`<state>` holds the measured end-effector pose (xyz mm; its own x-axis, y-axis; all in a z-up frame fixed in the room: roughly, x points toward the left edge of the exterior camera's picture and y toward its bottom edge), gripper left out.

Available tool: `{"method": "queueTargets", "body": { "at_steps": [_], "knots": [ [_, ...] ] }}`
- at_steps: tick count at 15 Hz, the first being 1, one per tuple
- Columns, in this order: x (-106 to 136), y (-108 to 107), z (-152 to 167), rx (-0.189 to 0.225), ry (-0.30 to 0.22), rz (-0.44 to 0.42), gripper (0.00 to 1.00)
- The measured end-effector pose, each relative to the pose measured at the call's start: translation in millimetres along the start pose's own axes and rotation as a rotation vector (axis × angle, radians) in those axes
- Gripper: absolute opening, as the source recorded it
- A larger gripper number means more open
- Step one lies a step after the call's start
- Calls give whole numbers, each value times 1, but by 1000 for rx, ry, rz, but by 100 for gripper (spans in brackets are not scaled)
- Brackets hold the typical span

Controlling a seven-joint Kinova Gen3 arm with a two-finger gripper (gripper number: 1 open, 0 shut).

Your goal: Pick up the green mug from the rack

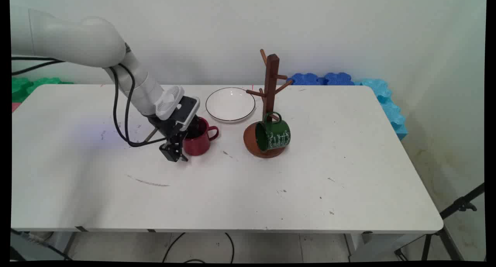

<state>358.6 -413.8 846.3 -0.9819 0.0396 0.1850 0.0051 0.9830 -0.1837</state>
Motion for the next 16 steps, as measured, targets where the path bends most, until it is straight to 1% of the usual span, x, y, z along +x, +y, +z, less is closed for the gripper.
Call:
{"method": "queueTargets", "body": {
  "at_steps": [3, 7, 10, 13, 16],
  "knots": [
    [2, 0, -11, 7, 28, -12, 100],
    [3, 0, -40, 21, 94, -36, 100],
    [0, 0, -71, 33, 163, -56, 100],
    [-4, 4, -95, 23, 236, -106, 100],
    [-8, 11, -117, 8, 319, -181, 100]
  ]
}}
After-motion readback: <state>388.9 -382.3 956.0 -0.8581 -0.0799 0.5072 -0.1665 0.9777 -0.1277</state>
